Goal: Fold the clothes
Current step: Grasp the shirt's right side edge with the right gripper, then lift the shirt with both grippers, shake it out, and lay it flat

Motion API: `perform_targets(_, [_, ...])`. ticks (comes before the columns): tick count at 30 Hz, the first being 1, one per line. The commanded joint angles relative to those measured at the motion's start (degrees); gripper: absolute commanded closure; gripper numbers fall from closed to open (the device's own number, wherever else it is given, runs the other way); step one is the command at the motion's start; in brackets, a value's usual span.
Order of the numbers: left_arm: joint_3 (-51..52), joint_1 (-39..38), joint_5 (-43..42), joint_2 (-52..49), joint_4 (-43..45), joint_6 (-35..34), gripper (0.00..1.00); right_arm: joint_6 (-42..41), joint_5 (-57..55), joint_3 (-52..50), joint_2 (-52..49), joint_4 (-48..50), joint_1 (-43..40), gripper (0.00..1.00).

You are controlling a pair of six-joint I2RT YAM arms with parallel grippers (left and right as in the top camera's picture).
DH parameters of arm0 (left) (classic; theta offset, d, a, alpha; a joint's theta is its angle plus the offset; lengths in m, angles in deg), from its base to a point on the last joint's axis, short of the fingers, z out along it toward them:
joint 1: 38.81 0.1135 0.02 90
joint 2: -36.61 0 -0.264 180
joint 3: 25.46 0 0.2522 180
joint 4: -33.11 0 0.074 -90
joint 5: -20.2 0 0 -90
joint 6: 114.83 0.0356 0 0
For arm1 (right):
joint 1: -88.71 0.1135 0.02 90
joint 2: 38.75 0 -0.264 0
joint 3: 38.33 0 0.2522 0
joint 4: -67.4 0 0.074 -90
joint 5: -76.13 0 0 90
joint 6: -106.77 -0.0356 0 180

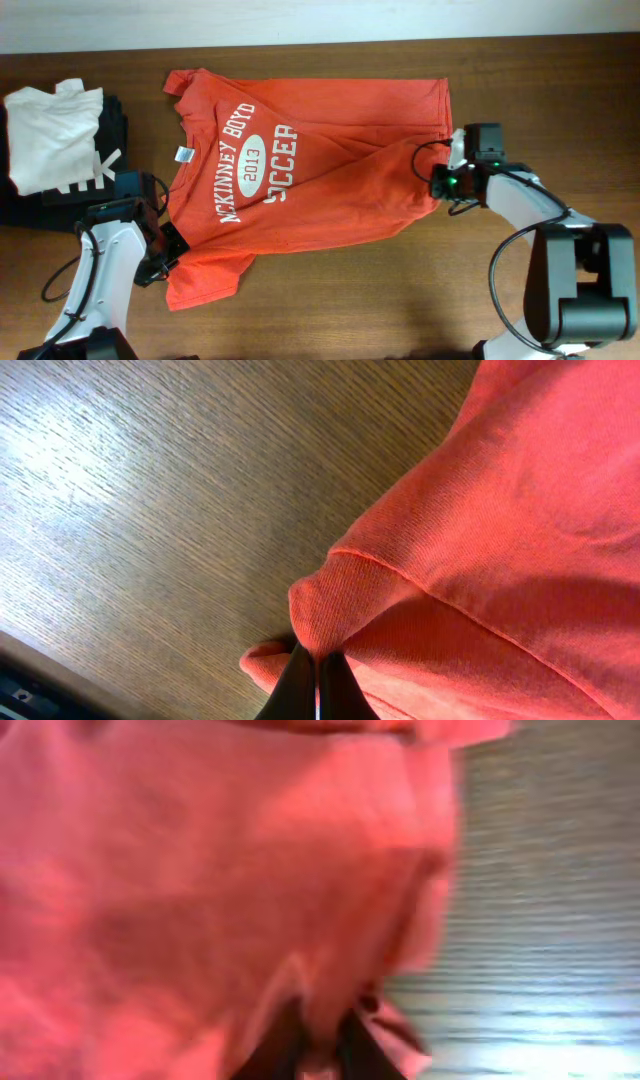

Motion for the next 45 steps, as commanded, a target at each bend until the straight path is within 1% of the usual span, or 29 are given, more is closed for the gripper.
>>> perform_targets(1, [0.35, 0.33, -0.2, 0.28, 0.02, -0.68, 1.0, -0.02, -0.85, -0.09, -1.2, 1.09, 2.25, 0.88])
perform_targets(2, [0.35, 0.33, -0.2, 0.28, 0.04, -0.68, 1.0, -0.07, -2.19, -0.09, -1.2, 1.36, 2.23, 0.88])
perform_targets(5, [0.35, 0.33, -0.22, 0.28, 0.04, -0.68, 1.0, -0.02, -5.29, -0.09, -1.2, 0.79, 2.19, 0.72])
perform_targets(6, [0.35, 0.35, -0.22, 0.28, 0.04, -0.68, 1.0, -0.07, -5.29, 0.15, -1.01, -0.59, 2.19, 0.57])
perform_targets(7, [0.35, 0.33, -0.24, 0.28, 0.04, -0.7, 1.0, -0.09, -5.29, 0.5, -0.7, -1.64, 2.19, 0.48])
perform_targets(8, [0.35, 0.33, -0.24, 0.28, 0.04, -0.68, 1.0, -0.09, -5.29, 1.11, 0.04, -2.69, 2.19, 0.42])
perform_targets(9, [0.35, 0.35, -0.24, 0.28, 0.04, -0.68, 1.0, -0.04, -5.29, 2.38, 1.6, -3.96, 2.19, 0.38])
perform_targets(10, [0.35, 0.33, -0.24, 0.28, 0.04, -0.68, 1.0, -0.04, -5.35, 3.37, 2.86, -4.85, 2.19, 0.37])
perform_targets(13, [0.35, 0.35, -0.22, 0.28, 0.04, -0.68, 1.0, -0.09, -10.78, 5.16, 6.67, -8.9, 2.19, 0.36])
perform_targets(14, [0.35, 0.33, -0.22, 0.28, 0.07, -0.7, 1.0, -0.72, -12.94, 5.11, 6.62, -11.47, 2.19, 0.37])
perform_targets(16, [0.35, 0.35, -0.22, 0.28, 0.09, -0.68, 1.0, -0.74, -13.68, 4.46, 5.62, -13.86, 2.19, 0.38])
perform_targets(19, [0.35, 0.33, -0.22, 0.28, 0.09, -0.7, 1.0, -0.7, -13.68, 2.38, 3.19, -14.08, 2.19, 0.41])
perform_targets(27, [0.35, 0.33, -0.22, 0.28, 0.09, -0.68, 1.0, -0.61, -12.94, 1.38, -3.26, -8.04, 2.25, 0.43])
perform_targets(29, [0.35, 0.35, -0.22, 0.28, 0.11, -0.7, 1.0, 0.26, -10.21, 1.36, -3.82, -7.54, 2.25, 0.47])
perform_targets(30, [0.35, 0.35, -0.22, 0.28, 0.11, -0.7, 1.0, 1.53, -7.23, 1.36, -3.87, -7.52, 2.25, 0.54])
perform_targets(32, [0.35, 0.35, -0.22, 0.28, 0.11, -0.7, 1.0, 1.49, -6.47, 1.36, -3.87, -7.45, 2.25, 0.64])
perform_targets(34, [0.35, 0.33, -0.22, 0.28, 0.09, -0.7, 1.0, 1.46, -6.47, 1.36, -3.87, -6.6, 2.25, 0.71])
perform_targets(36, [0.35, 0.35, -0.22, 0.28, 0.09, -0.7, 1.0, 1.46, -6.47, 1.36, -3.87, -5.14, 2.25, 0.76])
perform_targets(37, [0.35, 0.35, -0.22, 0.28, 0.07, -0.7, 1.0, 1.46, -6.49, 1.36, -3.87, -4.44, 2.25, 0.87])
perform_targets(38, [0.35, 0.33, -0.22, 0.28, 0.07, -0.7, 1.0, 1.46, -6.47, 1.36, -3.87, -4.46, 2.25, 0.96])
perform_targets(41, [0.35, 0.35, -0.22, 0.28, 0.07, -0.7, 1.0, 1.46, -6.47, 1.42, -3.78, -6.45, 2.25, 0.96])
perform_targets(44, [0.22, 0.33, -0.33, 0.28, 0.11, -0.46, 1.0, 1.4, -6.47, 2.89, -0.09, -13.55, 2.23, 0.96])
perform_targets(45, [-0.26, 0.33, -1.29, 0.28, 0.11, 0.98, 1.0, 1.4, -6.49, 4.02, 2.67, -16.39, 2.19, 0.96])
